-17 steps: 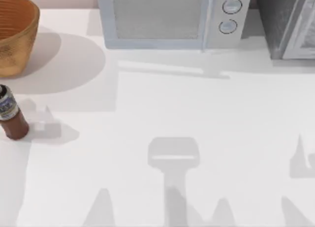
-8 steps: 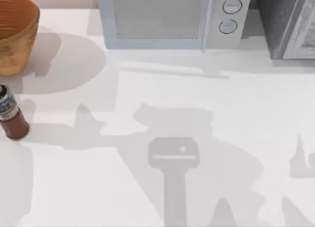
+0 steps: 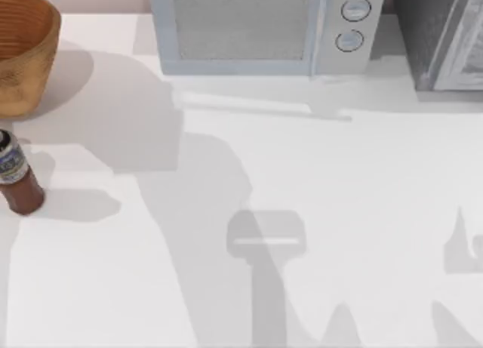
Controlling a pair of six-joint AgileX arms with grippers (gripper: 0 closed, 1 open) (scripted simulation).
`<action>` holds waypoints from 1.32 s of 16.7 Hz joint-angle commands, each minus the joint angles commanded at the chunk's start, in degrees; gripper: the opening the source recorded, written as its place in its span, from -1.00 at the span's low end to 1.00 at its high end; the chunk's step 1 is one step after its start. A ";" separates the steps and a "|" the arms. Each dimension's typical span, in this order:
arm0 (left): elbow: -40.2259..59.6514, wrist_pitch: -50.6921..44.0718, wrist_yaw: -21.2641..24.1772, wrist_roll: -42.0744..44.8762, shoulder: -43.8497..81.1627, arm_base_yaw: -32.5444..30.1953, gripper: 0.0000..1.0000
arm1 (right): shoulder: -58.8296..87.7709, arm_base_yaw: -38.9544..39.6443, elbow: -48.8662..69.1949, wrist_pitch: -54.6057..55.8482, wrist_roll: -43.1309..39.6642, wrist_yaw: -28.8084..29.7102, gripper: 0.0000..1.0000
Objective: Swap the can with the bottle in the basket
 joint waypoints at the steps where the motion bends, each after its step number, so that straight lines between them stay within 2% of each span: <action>1: 4.03 -2.00 0.20 0.53 4.18 0.08 1.00 | 0.00 0.00 0.00 0.00 0.00 0.00 1.00; 4: 13.18 -6.43 0.55 1.76 13.51 0.12 1.00 | 0.00 0.00 0.00 0.00 0.00 0.00 1.00; 7: 17.39 -8.51 0.68 2.36 17.74 0.09 1.00 | 0.00 0.00 0.00 0.00 0.00 0.00 1.00; 15: 17.39 -8.13 0.65 2.04 17.84 -0.29 1.00 | 0.00 0.00 0.00 0.00 0.00 0.00 1.00; 22: 13.39 -1.26 0.39 0.86 20.61 -1.42 1.00 | 0.00 0.00 0.00 0.00 0.00 0.00 1.00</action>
